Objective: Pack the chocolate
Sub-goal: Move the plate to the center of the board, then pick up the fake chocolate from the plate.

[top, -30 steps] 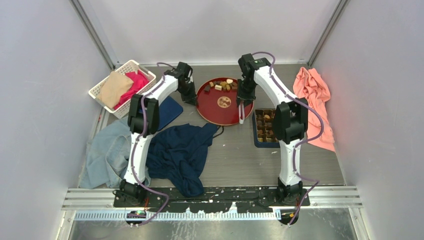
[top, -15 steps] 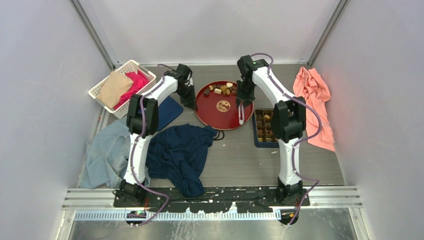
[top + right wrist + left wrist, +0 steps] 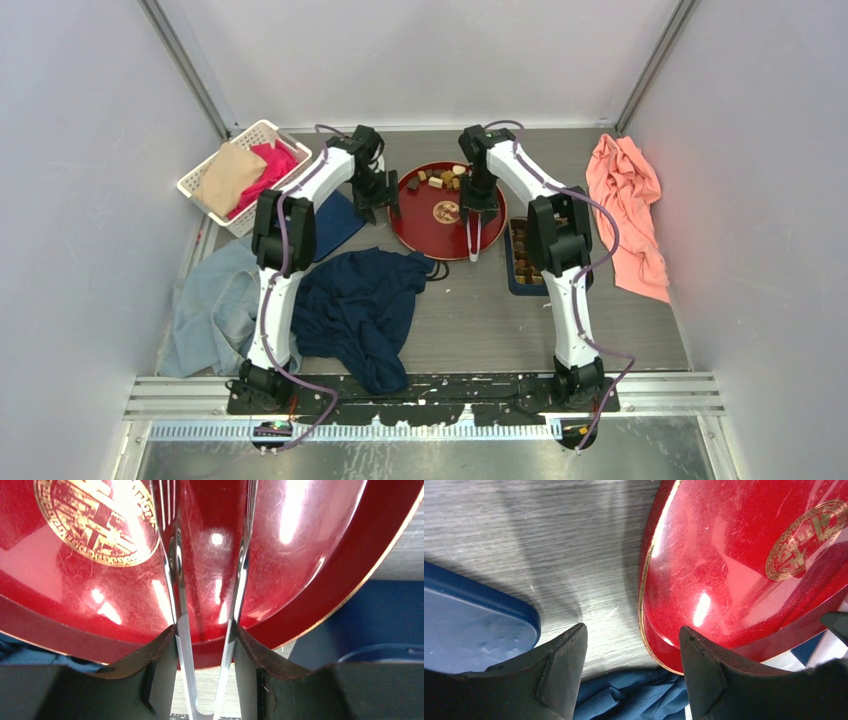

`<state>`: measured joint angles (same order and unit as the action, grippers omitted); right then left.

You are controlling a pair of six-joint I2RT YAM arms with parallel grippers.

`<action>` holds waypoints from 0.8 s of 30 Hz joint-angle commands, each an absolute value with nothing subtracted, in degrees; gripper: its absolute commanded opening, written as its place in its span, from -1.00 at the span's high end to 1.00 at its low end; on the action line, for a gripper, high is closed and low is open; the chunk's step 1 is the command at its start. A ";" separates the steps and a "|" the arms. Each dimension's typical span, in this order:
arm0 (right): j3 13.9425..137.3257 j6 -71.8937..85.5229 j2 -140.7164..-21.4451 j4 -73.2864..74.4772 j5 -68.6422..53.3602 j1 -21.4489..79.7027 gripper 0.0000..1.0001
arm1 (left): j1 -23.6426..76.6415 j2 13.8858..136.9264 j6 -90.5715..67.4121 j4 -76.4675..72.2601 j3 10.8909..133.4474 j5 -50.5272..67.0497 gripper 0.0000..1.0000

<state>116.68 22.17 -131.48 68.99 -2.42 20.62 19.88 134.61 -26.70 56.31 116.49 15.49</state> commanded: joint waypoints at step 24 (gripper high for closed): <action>136.22 21.86 -140.77 72.28 -2.37 20.51 -0.05 | 19.78 131.34 -25.75 57.85 121.63 15.28 -0.34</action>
<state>131.79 22.37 -140.59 72.12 -2.15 20.64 19.88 134.61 -26.50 57.47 119.02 15.38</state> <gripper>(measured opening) 0.526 0.671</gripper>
